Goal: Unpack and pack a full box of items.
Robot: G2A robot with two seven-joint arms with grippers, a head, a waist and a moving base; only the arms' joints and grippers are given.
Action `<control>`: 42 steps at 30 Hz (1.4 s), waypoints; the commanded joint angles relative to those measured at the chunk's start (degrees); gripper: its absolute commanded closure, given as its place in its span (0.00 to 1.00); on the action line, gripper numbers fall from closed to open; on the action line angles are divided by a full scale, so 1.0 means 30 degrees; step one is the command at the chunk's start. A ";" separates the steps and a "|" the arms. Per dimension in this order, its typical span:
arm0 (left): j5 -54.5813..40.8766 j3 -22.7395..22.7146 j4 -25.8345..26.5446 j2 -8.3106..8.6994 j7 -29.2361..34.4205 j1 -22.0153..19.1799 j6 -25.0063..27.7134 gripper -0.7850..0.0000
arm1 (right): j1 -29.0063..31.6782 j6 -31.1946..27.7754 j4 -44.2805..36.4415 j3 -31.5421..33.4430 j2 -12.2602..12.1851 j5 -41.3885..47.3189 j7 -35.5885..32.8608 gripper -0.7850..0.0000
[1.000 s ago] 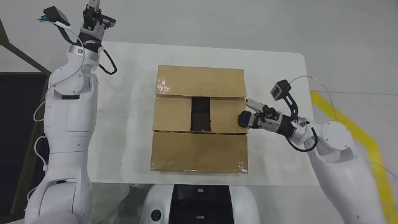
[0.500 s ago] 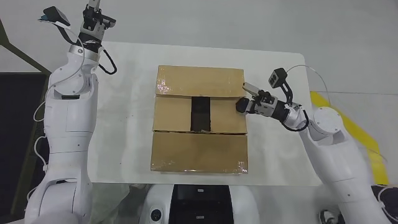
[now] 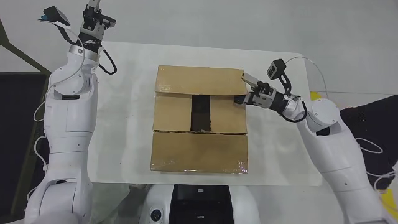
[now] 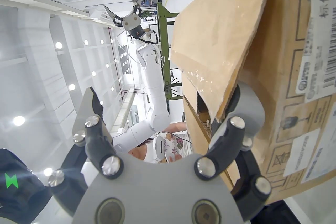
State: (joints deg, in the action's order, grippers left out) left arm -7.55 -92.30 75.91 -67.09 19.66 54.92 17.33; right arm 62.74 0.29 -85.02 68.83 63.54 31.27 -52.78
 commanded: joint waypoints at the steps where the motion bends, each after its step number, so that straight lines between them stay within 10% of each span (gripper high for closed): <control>1: 0.0000 0.0000 0.0000 0.0000 0.0000 0.0000 0.0000 0.00 | -0.0141 -0.0112 -0.0039 -0.0023 0.0030 0.0126 0.0012 0.00; 42: 0.0000 0.0000 0.0000 0.0000 0.0000 0.0000 0.0000 0.00 | -0.4058 -0.1896 0.1978 -0.1589 0.1000 0.0620 0.2173 0.00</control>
State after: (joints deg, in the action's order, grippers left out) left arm -7.55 -92.30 75.91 -67.09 19.66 54.92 17.33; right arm 50.57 -5.40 -79.09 64.06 66.54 33.13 -46.26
